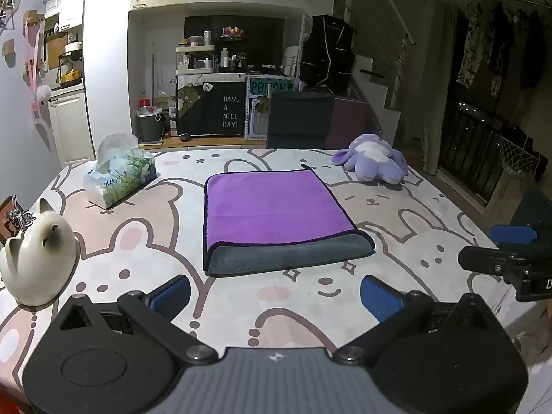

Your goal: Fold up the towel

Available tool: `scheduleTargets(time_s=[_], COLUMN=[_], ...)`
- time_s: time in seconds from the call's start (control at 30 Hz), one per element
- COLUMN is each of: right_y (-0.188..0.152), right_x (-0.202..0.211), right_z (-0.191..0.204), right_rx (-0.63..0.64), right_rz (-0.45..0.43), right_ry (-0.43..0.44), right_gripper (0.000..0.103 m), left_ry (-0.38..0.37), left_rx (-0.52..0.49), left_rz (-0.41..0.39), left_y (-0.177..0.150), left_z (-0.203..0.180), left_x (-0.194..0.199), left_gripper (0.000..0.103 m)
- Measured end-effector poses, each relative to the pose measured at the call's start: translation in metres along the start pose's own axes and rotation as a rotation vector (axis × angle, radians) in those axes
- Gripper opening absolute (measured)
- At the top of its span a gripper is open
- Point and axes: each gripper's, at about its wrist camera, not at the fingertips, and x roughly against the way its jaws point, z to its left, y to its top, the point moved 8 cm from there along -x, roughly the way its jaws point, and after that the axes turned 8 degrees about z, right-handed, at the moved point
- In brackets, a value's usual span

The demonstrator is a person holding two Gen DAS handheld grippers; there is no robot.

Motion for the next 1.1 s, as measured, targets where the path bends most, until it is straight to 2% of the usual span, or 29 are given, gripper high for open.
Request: scheduleTargets(time_s=[1.1], right_y=[0.0004], right_x=[-0.002], right_z=[-0.0009], right_rx=[-0.003], right_rz=[0.005], right_ry=[0.0], right_gripper=[0.103], left_ry=[0.001], left_rx=[0.001], left_rz=[0.002], left_y=[-0.0001], left_z=[-0.0001], left_x=[-0.0002], left_gripper=[0.103])
